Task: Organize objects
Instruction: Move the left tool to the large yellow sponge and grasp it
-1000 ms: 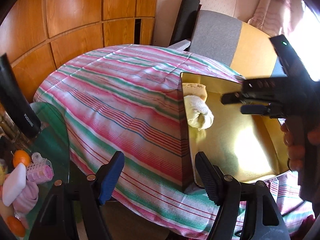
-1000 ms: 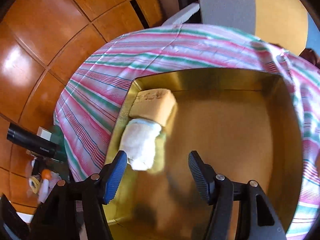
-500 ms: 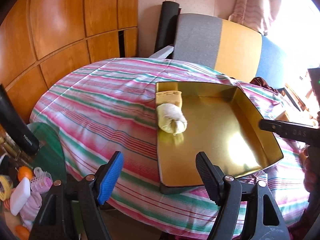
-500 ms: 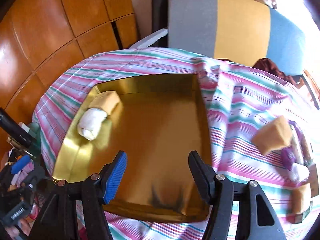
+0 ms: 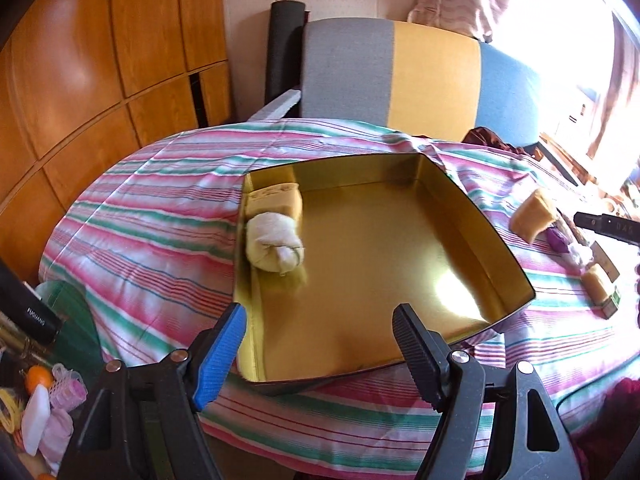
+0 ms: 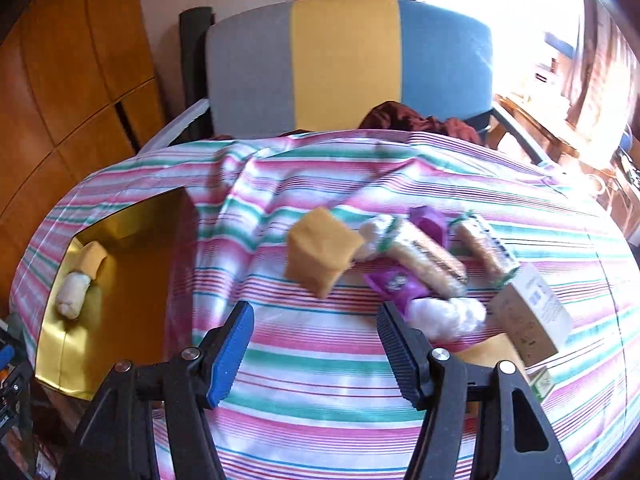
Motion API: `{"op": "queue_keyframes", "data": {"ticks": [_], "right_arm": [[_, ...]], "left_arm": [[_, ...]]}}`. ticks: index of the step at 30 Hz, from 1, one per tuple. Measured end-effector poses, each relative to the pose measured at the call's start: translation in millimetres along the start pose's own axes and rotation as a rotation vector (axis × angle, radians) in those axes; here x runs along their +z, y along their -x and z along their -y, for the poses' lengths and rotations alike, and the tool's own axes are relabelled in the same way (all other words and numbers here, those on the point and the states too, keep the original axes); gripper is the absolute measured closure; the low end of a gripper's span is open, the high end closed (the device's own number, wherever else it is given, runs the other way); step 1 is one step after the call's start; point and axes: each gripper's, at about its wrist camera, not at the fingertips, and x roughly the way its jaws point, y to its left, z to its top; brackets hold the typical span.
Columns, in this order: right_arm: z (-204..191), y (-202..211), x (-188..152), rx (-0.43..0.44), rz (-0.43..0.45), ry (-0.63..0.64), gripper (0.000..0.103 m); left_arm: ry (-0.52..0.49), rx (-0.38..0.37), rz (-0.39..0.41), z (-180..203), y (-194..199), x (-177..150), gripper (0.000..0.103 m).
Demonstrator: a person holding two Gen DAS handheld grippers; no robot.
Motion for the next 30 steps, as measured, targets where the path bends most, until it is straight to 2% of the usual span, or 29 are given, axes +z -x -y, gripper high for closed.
{"op": "queue_keyframes", "data": {"ticks": [4, 8, 11, 14, 17, 21, 25, 30], "right_arm": [[69.9, 0.0, -0.2, -0.139, 0.063, -0.157, 0.038], [139.5, 1.8, -14.0, -0.219, 0.097, -0.436, 0.038], [169.7, 8.8, -15.5, -0.2, 0.127, -0.567, 0.038], [185.3, 5.3, -20.8, -0.152, 0.097, -0.647, 0.038], [191.4, 5.5, -24.1, -0.132, 0.085, -0.681, 0.038], [199.8, 13.0, -29.0, -0.109, 0.111, -0.738, 0.038], [218.9, 19.9, -38.6, -0.097, 0.144, -0.836, 0.038], [240.5, 19.4, -52.4, -0.074, 0.151, -0.959, 0.037]], "left_arm": [[-0.032, -0.045, -0.002, 17.8, -2.5, 7.1, 0.027], [-0.06, -0.087, -0.005, 40.0, -6.3, 21.6, 0.027], [-0.118, -0.114, 0.012, 68.9, -8.3, 35.7, 0.027], [-0.199, -0.151, 0.019, 106.1, -15.0, 50.1, 0.027], [-0.263, -0.2, 0.005, 144.6, -27.3, 61.7, 0.026], [-0.361, -0.25, -0.008, 199.3, -44.8, 71.3, 0.024], [-0.443, -0.246, -0.003, 242.0, -65.6, 79.1, 0.017], [-0.491, -0.254, -0.02, 274.9, -97.3, 91.6, 0.009]]}}
